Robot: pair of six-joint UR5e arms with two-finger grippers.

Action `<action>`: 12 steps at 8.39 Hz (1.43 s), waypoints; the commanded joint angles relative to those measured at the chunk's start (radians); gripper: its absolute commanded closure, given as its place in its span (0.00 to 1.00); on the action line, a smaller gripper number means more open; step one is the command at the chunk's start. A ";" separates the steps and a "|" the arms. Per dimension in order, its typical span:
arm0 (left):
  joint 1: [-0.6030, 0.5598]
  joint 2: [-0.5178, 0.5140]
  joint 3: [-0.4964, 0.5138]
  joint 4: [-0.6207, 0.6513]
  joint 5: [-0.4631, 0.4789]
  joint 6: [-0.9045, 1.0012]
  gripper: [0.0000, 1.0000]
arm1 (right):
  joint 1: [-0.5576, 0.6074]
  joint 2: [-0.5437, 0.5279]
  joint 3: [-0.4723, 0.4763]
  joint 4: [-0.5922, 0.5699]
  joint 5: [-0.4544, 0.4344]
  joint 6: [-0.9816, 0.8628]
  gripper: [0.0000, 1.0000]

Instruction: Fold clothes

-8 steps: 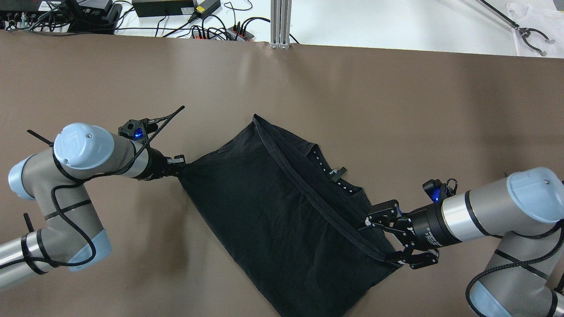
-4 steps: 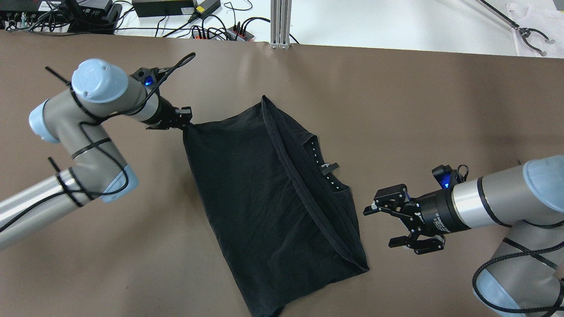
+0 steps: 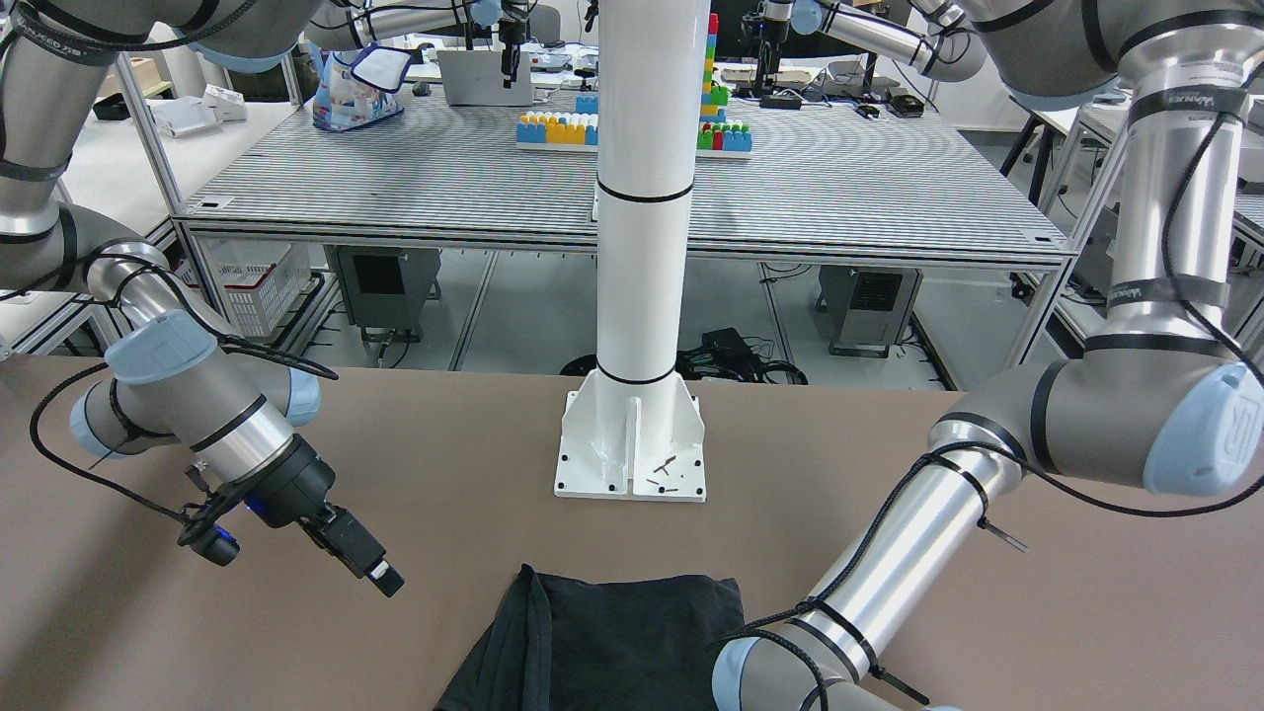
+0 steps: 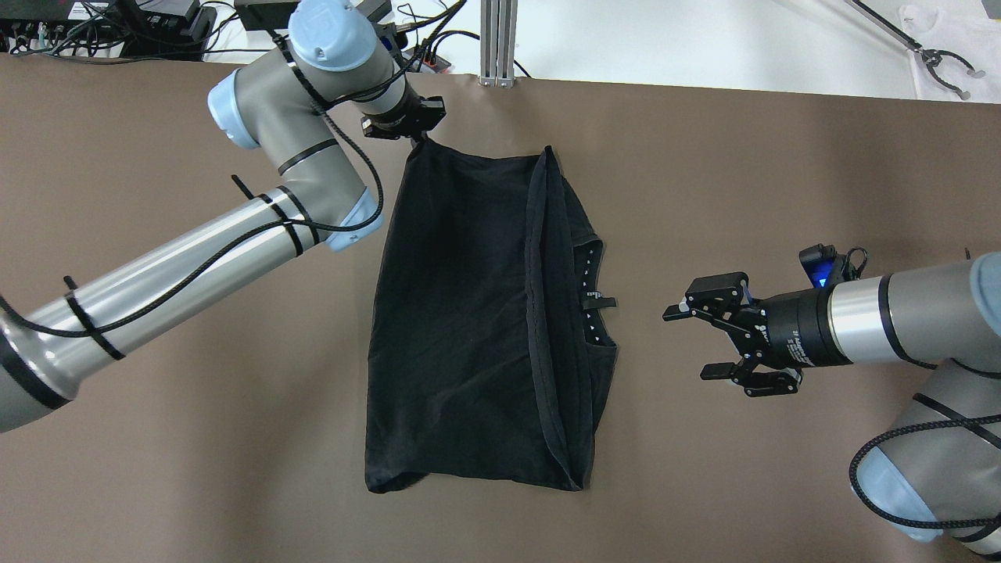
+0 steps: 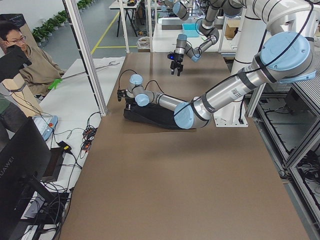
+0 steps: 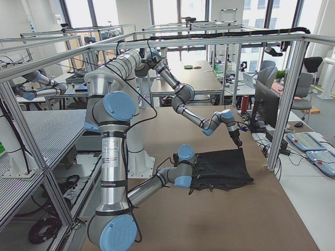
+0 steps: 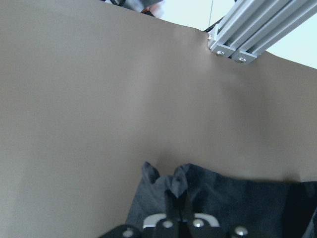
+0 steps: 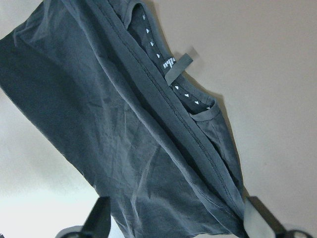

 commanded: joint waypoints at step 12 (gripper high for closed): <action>-0.018 0.242 -0.326 -0.045 0.022 -0.021 0.00 | -0.525 0.312 -0.002 -0.647 -0.621 -0.914 0.48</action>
